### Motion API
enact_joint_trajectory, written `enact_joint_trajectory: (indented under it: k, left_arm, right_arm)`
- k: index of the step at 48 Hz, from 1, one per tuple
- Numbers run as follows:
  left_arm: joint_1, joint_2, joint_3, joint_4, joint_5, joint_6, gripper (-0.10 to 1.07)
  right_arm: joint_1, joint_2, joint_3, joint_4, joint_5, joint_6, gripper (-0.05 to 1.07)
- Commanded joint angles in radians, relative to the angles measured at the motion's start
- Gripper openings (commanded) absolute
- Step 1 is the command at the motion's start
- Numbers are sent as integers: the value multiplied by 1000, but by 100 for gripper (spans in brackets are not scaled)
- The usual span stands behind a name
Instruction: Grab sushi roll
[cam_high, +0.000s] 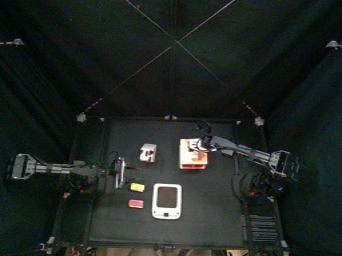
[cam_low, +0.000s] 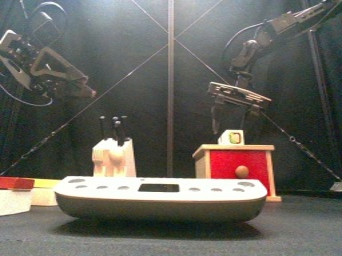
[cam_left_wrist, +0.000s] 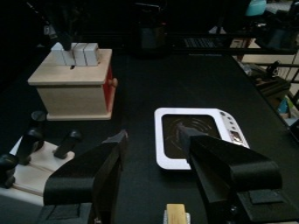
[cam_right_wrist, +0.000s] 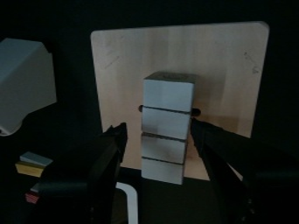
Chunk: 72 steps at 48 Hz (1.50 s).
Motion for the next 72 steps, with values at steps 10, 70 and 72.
enact_joint_trajectory:
  k: [10,70,72]
  left_arm:
    - [3,2,-14,0,-3,3,86]
    - [3,2,-8,-2,-3,2,86]
    - [3,0,-8,-2,-3,2,86]
  right_arm:
    - [-2,-25,-26,-2,15,-2,92]
    - [-3,52,-21,-5,15,-3,82]
    - [-3,52,-21,-3,15,-3,80]
